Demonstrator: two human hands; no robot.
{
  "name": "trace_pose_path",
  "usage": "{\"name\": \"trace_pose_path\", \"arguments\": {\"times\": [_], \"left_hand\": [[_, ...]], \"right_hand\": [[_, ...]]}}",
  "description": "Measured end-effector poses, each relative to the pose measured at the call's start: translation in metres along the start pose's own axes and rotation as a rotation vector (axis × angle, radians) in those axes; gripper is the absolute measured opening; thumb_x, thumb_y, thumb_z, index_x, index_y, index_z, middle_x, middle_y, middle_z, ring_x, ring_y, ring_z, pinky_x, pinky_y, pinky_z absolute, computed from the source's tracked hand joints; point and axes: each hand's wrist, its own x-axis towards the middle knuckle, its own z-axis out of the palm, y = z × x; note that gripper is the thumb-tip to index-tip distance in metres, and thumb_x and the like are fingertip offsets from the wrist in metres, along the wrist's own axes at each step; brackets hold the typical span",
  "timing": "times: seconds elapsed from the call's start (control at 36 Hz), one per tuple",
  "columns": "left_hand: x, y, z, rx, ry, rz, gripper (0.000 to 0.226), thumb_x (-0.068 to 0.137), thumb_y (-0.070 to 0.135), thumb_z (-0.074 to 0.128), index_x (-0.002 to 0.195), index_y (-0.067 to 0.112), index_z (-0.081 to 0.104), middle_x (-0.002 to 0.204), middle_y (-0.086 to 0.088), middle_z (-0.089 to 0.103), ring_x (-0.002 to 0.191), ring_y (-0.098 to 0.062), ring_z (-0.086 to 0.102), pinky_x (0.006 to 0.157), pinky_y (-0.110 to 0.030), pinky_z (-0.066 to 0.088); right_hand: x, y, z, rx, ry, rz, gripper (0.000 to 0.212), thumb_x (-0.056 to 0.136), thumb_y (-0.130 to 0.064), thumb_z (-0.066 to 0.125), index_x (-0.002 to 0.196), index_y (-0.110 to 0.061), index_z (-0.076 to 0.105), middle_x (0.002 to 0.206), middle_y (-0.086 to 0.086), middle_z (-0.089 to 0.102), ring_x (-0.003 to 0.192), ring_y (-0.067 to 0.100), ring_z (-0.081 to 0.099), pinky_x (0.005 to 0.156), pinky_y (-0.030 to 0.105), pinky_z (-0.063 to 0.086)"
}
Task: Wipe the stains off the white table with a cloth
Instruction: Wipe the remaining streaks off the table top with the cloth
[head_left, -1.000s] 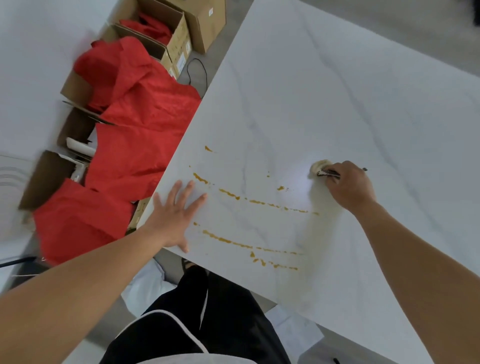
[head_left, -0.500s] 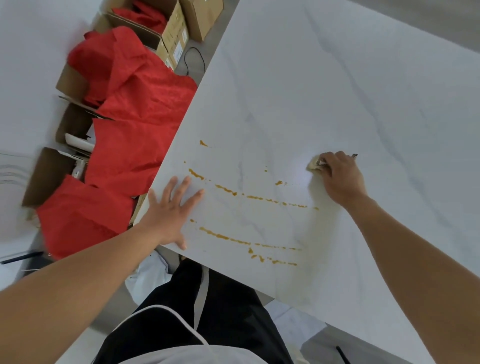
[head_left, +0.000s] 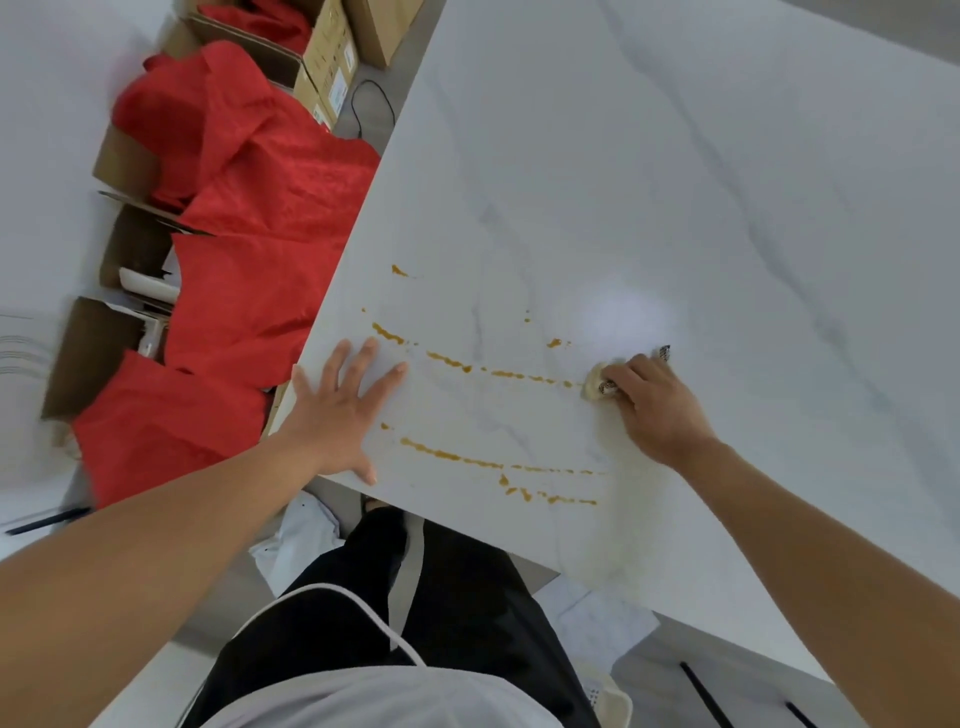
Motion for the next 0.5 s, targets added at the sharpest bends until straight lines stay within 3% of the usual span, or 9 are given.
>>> {"name": "trace_pose_path", "arguments": {"times": [0.08, 0.22, 0.33, 0.42, 0.5], "left_hand": [[0.0, -0.001, 0.0, -0.005, 0.005, 0.005, 0.158, 0.059, 0.07, 0.086, 0.14, 0.042, -0.048, 0.149, -0.005, -0.056, 0.144, -0.038, -0.042, 0.115, -0.078, 0.006], [0.001, -0.002, 0.003, -0.008, 0.012, 0.008, 0.159, 0.058, 0.069, 0.086, 0.138, 0.043, -0.049, 0.148, -0.003, -0.058, 0.144, -0.038, -0.042, 0.115, -0.078, 0.006], [0.0, -0.002, 0.004, 0.009, 0.029, 0.018, 0.159, 0.058, 0.072, 0.085, 0.135, 0.043, -0.051, 0.149, -0.004, -0.057, 0.146, -0.039, -0.039, 0.115, -0.078, 0.008], [0.0, -0.002, 0.004, 0.015, 0.032, 0.016, 0.159, 0.058, 0.073, 0.084, 0.138, 0.042, -0.049, 0.146, -0.004, -0.06, 0.146, -0.04, -0.039, 0.114, -0.078, 0.009], [0.001, -0.002, 0.004, 0.022, 0.036, 0.021, 0.158, 0.057, 0.075, 0.083, 0.145, 0.041, -0.043, 0.149, -0.005, -0.056, 0.146, -0.04, -0.038, 0.114, -0.079, 0.01]], "right_hand": [[0.002, 0.002, -0.005, -0.01, -0.043, -0.024, 0.021, 0.094, -0.012, 0.057, 0.113, -0.018, 0.064, 0.103, 0.001, 0.056, 0.098, 0.028, 0.052, 0.074, 0.041, 0.051], [0.016, 0.003, -0.008, 0.039, 0.121, 0.245, 0.02, 0.097, -0.01, 0.054, 0.114, -0.015, 0.063, 0.101, 0.005, 0.054, 0.101, 0.031, 0.048, 0.077, 0.041, 0.049], [-0.015, -0.014, 0.007, 0.019, 0.055, 0.064, 0.017, 0.096, -0.017, 0.05, 0.106, -0.014, 0.064, 0.096, 0.003, 0.054, 0.093, 0.03, 0.05, 0.074, 0.044, 0.051], [-0.021, -0.014, 0.01, -0.042, -0.05, -0.065, 0.021, 0.092, -0.011, 0.058, 0.111, -0.016, 0.063, 0.099, 0.003, 0.055, 0.092, 0.03, 0.051, 0.069, 0.046, 0.053], [-0.008, -0.012, 0.005, 0.011, 0.013, 0.105, 0.023, 0.094, -0.009, 0.058, 0.114, -0.017, 0.063, 0.103, 0.002, 0.056, 0.099, 0.028, 0.05, 0.075, 0.039, 0.048]]}}
